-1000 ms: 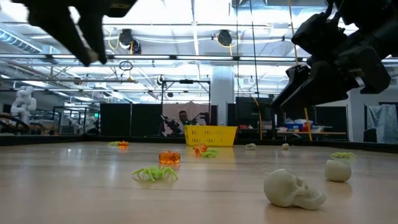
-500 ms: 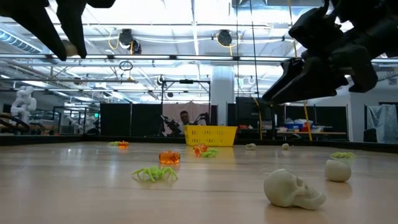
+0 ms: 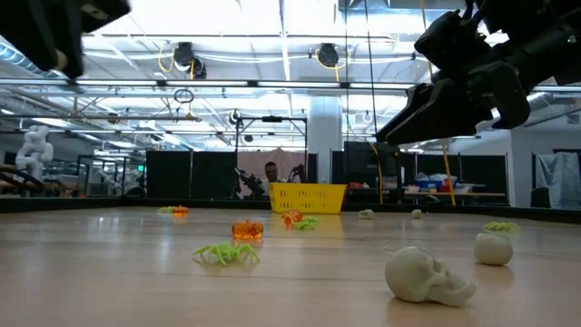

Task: Sort Halloween decoration
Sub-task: Put the white skull toy into the green bin

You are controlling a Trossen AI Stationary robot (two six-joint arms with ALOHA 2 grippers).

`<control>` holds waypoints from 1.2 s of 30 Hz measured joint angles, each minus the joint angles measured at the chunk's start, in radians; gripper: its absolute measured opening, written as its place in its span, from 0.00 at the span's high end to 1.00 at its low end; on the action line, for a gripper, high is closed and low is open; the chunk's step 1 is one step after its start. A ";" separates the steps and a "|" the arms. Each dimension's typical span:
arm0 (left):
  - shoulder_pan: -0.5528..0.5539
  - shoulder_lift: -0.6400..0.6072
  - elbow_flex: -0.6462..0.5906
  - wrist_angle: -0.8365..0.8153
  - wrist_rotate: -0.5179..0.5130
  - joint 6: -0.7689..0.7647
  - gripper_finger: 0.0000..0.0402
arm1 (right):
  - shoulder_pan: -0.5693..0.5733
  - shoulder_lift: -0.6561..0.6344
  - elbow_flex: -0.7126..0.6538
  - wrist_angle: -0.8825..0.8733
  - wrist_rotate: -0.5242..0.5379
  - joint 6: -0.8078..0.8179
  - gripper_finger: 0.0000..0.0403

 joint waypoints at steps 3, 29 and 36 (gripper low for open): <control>-0.025 0.000 0.000 -0.001 0.003 -0.169 0.84 | 0.000 0.000 0.000 0.000 -0.001 0.017 0.56; -0.316 0.055 -0.008 -0.038 -0.063 -0.639 0.84 | 0.040 0.000 0.000 0.120 -0.055 0.199 0.56; -0.316 0.111 -0.009 -0.150 -0.046 -0.822 0.84 | 0.040 0.000 0.000 0.134 -0.055 0.201 0.56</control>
